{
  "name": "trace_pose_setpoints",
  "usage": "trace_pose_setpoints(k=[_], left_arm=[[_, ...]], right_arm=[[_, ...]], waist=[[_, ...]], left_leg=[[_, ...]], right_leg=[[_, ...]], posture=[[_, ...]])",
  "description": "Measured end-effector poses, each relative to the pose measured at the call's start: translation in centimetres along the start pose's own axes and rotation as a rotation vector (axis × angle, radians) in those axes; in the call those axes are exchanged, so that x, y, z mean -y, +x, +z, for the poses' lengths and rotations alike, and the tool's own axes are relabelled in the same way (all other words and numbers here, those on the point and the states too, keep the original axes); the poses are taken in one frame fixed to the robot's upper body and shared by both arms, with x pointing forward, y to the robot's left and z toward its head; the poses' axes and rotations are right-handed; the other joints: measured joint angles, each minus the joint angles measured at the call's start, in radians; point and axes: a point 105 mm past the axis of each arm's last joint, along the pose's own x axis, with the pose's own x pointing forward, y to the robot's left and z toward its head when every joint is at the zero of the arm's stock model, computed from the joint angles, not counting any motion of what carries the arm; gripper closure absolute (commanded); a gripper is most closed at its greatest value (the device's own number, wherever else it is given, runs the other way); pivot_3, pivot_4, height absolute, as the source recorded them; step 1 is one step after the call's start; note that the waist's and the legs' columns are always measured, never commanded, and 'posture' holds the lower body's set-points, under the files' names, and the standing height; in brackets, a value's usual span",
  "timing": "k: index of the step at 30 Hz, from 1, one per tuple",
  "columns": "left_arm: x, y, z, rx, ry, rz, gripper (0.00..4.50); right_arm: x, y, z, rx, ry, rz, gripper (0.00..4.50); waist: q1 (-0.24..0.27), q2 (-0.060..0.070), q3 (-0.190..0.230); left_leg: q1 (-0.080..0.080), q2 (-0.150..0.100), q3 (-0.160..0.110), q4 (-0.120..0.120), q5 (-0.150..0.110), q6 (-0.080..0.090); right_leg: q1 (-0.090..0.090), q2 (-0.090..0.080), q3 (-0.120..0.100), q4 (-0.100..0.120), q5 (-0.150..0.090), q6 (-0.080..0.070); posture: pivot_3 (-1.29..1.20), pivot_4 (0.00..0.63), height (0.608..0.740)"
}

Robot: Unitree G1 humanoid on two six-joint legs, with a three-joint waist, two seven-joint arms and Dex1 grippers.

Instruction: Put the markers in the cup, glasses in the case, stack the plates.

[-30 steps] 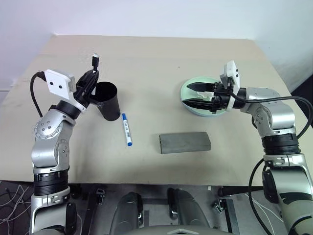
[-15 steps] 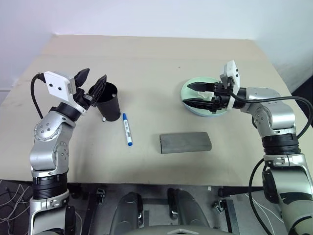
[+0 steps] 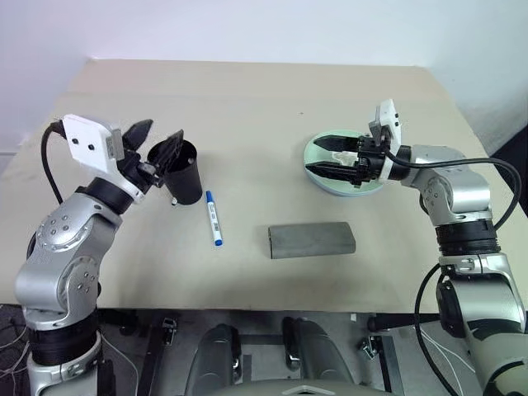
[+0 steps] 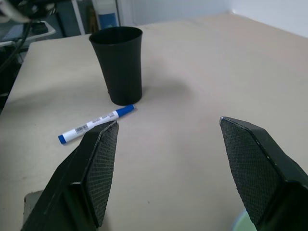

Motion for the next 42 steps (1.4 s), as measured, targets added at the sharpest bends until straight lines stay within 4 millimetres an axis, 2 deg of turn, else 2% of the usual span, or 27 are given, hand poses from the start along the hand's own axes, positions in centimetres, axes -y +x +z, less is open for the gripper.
trace_pose_setpoints(k=[6,10,14,20,27,37,42], left_arm=[[1.0,-2.3,-0.7,-0.148,-0.066,-0.04,1.48],[1.6,-3.5,-2.7,-0.32,-0.009,0.02,1.48],[2.9,-3.8,-4.4,-0.396,0.011,0.041,1.48],[4.5,-3.7,-7.5,-0.505,-0.054,0.051,1.48],[4.8,-2.4,-10.3,-0.63,-0.137,0.073,1.48],[4.9,-0.3,-10.6,-0.66,-0.089,0.114,1.48],[5.0,-0.4,-11.7,-0.727,-0.09,0.138,1.48]], right_arm=[[0.2,0.0,-0.3,-0.009,0.009,0.008,0.96],[0.2,0.2,-0.5,-0.013,0.006,0.013,0.96],[-0.1,0.8,-0.6,-0.009,0.005,0.032,0.96],[-0.1,0.9,-0.5,-0.008,0.002,0.036,0.96],[-0.1,0.6,-0.6,-0.017,-0.006,0.029,0.96],[-0.1,0.1,-1.0,-0.034,0.001,0.008,0.96],[-0.2,0.1,-0.8,-0.033,-0.008,0.009,0.96]], waist=[[0.0,0.0,0.0],[0.0,0.0,0.0],[0.0,0.0,0.0],[0.002,0.0,0.0],[0.002,0.0,0.0],[0.002,0.0,0.0],[0.002,0.0,0.0]], left_leg=[[0.001,0.0,0.0,0.0,0.0,0.0],[0.001,0.0,0.0,0.0,0.0,0.0],[0.002,0.0,0.0,0.0,0.0,0.0],[0.002,0.0,0.0,0.0,0.0,0.0],[0.002,-0.001,-0.001,0.0,0.0,0.0],[0.002,-0.001,-0.001,0.0,0.0,0.0],[0.003,-0.001,-0.001,0.0,0.0,0.0]], right_leg=[[0.0,0.0,0.0,0.0,0.0,0.0],[0.001,0.0,0.0,0.0,-0.002,-0.003],[0.001,0.0,0.0,0.0,-0.002,-0.003],[0.002,0.0,0.001,0.0,-0.002,-0.003],[0.002,0.0,0.001,0.0,-0.002,-0.003],[0.002,0.0,0.001,0.0,-0.001,-0.001],[0.002,0.0,0.001,0.0,0.0,-0.001]], posture=[[0.0,0.15,0.701],[0.0,0.15,0.701],[0.0,0.15,0.701],[0.0,0.15,0.701],[0.0,0.15,0.701],[0.0,0.15,0.701],[0.0,0.15,0.701]])
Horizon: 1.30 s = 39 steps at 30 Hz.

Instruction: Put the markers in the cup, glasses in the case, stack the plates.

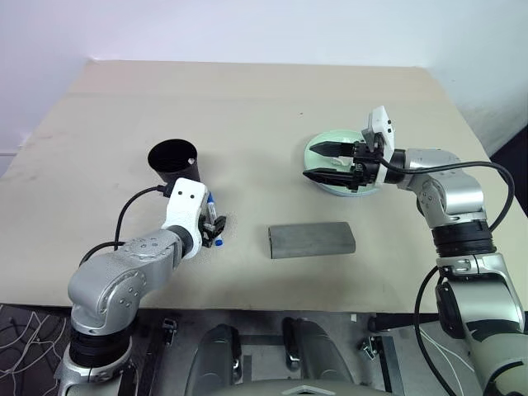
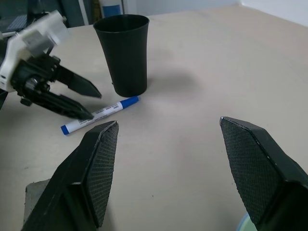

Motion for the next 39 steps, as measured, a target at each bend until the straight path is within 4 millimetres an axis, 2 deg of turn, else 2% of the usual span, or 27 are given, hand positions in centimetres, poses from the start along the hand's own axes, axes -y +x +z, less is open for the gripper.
trace_pose_setpoints(k=[13,24,27,33,39], left_arm=[[0.3,1.8,0.2,-0.097,-0.038,0.024,1.48],[0.0,2.2,0.5,-0.136,-0.081,0.05,1.48],[-0.3,2.2,0.4,-0.139,-0.084,0.065,2.07],[-0.9,2.2,0.4,-0.141,-0.095,0.09,4.12],[-1.1,2.1,0.4,-0.139,-0.087,0.099,4.21]], right_arm=[[0.1,0.0,0.0,-0.001,-0.001,-0.006,0.96],[0.1,-0.1,-0.3,-0.005,0.003,-0.024,0.96],[0.1,-0.1,-0.5,-0.007,0.006,-0.026,0.96],[0.1,-0.2,-0.4,-0.008,0.005,-0.029,0.96],[0.1,-0.2,-0.4,-0.007,0.002,-0.027,0.96]], waist=[[0.0,0.0,0.0],[0.0,0.0,0.0],[-0.001,0.0,0.0],[-0.001,0.0,0.0],[-0.001,0.0,0.0]], left_leg=[[0.0,0.0,-0.001,0.0,0.0,0.0],[0.003,0.0,-0.001,0.0,0.0,0.0],[0.004,0.0,-0.001,0.0,0.0,0.0],[0.005,0.0,-0.001,0.0,0.0,0.0],[0.004,0.0,-0.001,0.0,0.0,0.0]], right_leg=[[0.0,0.0,0.0,0.0,0.0,0.001],[0.003,0.0,0.0,0.001,0.0,0.0],[0.003,0.0,0.0,0.001,0.0,0.0],[0.003,0.0,0.001,0.002,0.0,0.0],[0.003,-0.001,0.001,0.001,0.0,0.0]], posture=[[0.0,0.15,0.701],[0.0,0.15,0.701],[0.0,0.15,0.701],[0.0,0.15,0.701],[0.0,0.15,0.701]])
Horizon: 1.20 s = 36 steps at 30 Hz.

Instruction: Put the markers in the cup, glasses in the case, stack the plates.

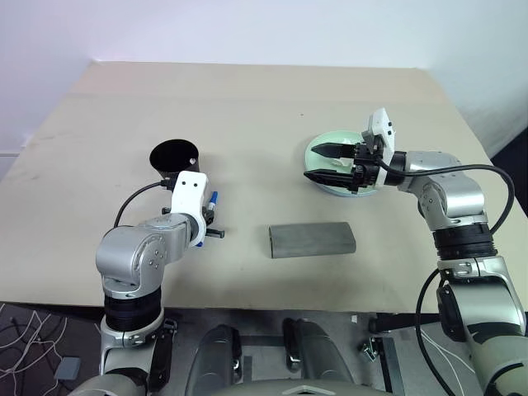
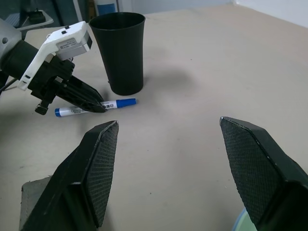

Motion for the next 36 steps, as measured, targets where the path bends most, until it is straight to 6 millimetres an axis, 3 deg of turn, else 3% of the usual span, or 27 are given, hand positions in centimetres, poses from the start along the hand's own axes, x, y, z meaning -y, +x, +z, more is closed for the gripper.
trace_pose_setpoints(k=[6,13,20,25,31,36], left_arm=[[-0.4,-1.1,-0.7,0.007,0.083,-0.018,4.21],[-0.5,-3.5,0.8,0.123,0.232,-0.06,4.21],[1.9,-5.3,3.3,0.349,0.297,-0.228,4.21],[3.8,-7.3,5.7,0.59,0.219,-0.414,4.21],[3.1,-8.8,8.5,0.856,0.233,-0.419,4.21],[1.4,-9.3,11.2,1.03,0.278,-0.245,4.21]], right_arm=[[0.0,0.0,0.1,0.001,-0.007,0.0,0.96],[0.1,0.1,0.5,0.009,-0.021,0.009,0.96],[-0.3,0.5,0.4,0.009,-0.02,0.033,0.96],[-0.3,0.6,0.2,-0.009,-0.033,0.035,0.96],[-0.5,0.7,0.3,-0.012,-0.041,0.04,0.96],[-0.6,0.8,0.4,-0.012,-0.05,0.043,0.96]], waist=[[-0.005,0.0,0.0],[-0.002,0.0,0.0],[0.0,0.0,0.0],[-0.001,0.0,0.0],[0.001,0.0,0.0],[0.001,0.0,0.0]], left_leg=[[-0.001,0.001,0.0,-0.001,0.0,0.0],[-0.002,0.0,0.0,-0.001,0.0,0.0],[-0.003,0.0,0.0,-0.001,0.0,0.0],[-0.003,0.0,0.0,-0.001,0.0,0.0],[-0.003,0.0,0.001,-0.001,0.0,0.0],[-0.003,0.0,0.001,0.0,0.0,0.0]], right_leg=[[-0.002,0.001,0.001,0.0,0.0,0.0],[-0.002,0.0,0.001,-0.001,-0.002,-0.003],[-0.002,-0.001,0.0,-0.002,-0.002,-0.003],[-0.002,0.0,0.0,-0.002,-0.002,-0.003],[-0.002,0.001,0.0,-0.002,-0.002,-0.003],[-0.002,0.0,0.0,-0.002,-0.001,-0.002]], posture=[[0.0,0.15,0.701],[0.0,0.15,0.701],[0.0,0.15,0.701],[0.0,0.15,0.701],[0.0,0.15,0.701],[0.0,0.15,0.701]])
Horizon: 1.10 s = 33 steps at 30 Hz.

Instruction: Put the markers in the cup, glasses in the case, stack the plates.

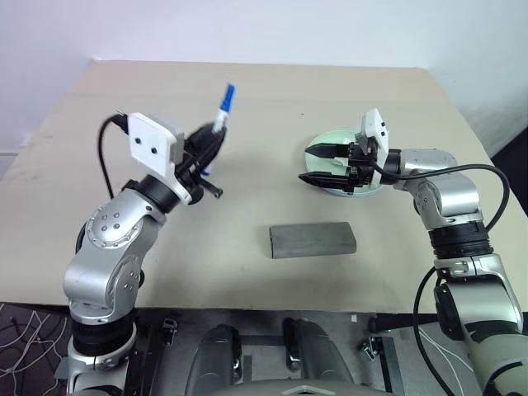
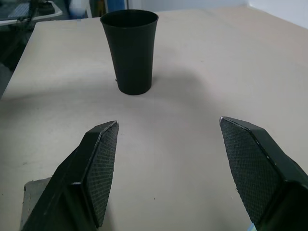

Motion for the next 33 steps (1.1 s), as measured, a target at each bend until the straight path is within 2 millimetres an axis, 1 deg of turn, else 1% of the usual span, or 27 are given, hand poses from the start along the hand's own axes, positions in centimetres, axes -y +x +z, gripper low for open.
trace_pose_setpoints(k=[2,6,10,12,17,20,24,27,33], left_arm=[[-0.8,0.1,0.1,0.024,0.027,0.039,4.21],[-3.2,0.1,0.6,0.064,0.023,0.131,4.21],[-3.7,0.2,0.4,0.064,0.015,0.147,4.21],[-4.1,0.1,0.2,0.054,0.031,0.167,4.21],[-5.4,-0.3,-0.5,0.036,0.003,0.218,4.21],[-5.6,-0.6,-0.6,0.049,0.008,0.212,4.21],[-5.8,-1.4,-2.0,0.023,0.031,0.194,4.21],[-6.0,-1.5,-2.5,0.02,0.033,0.195,4.21],[-6.1,-1.5,-2.5,0.055,0.028,0.206,4.21]], right_arm=[[0.0,0.0,0.0,0.0,-0.001,-0.001,0.96],[-0.1,0.0,0.0,0.0,0.004,0.004,0.96],[-0.3,0.1,0.1,0.002,0.012,0.026,0.96],[-0.5,0.1,0.2,0.009,0.025,0.037,0.96],[-0.6,0.2,0.2,0.016,0.043,0.053,0.96],[-0.7,0.3,0.5,0.026,0.048,0.06,0.96],[-0.7,0.3,0.7,0.032,0.047,0.062,0.96],[-0.8,0.4,1.0,0.048,0.06,0.072,0.96],[-1.2,0.3,2.4,0.09,0.039,0.091,0.96]], waist=[[0.0,0.0,0.0],[-0.001,0.0,0.0],[0.0,0.0,0.0],[0.0,0.0,0.0],[-0.001,0.0,0.0],[-0.001,0.0,0.0],[0.0,0.0,0.0],[0.001,0.0,0.0],[0.001,0.0,0.0]], left_leg=[[0.0,0.0,0.0,0.0,0.0,0.0],[-0.001,0.001,0.0,0.0,0.0,0.0],[-0.001,0.001,0.0,0.0,0.0,0.0],[-0.001,0.0,0.0,0.0,0.0,0.0],[-0.001,0.001,0.0,0.0,0.0,0.0],[-0.001,0.001,0.0,0.0,0.0,0.0],[-0.001,0.001,0.0,0.0,0.0,0.0],[-0.001,0.001,0.0,0.0,0.0,0.0],[-0.001,0.001,0.0,0.0,0.0,0.0]], right_leg=[[0.0,0.0,0.0,0.0,0.001,0.002],[-0.001,0.001,-0.001,0.0,0.002,0.003],[-0.001,0.0,-0.001,0.0,0.002,0.003],[-0.001,0.0,-0.001,0.0,0.002,0.003],[-0.001,0.001,-0.001,0.0,0.002,0.003],[-0.001,0.0,-0.001,0.0,0.002,0.003],[-0.001,0.0,-0.001,0.0,0.002,0.003],[-0.001,0.0,-0.001,0.0,0.001,0.002],[-0.001,0.0,-0.001,0.0,0.002,0.003]], posture=[[0.0,0.15,0.701],[0.0,0.15,0.701],[0.0,0.15,0.701],[0.0,0.15,0.701],[0.0,0.15,0.701],[0.0,0.15,0.701],[0.0,0.15,0.701],[0.0,0.15,0.701],[0.0,0.15,0.701]])
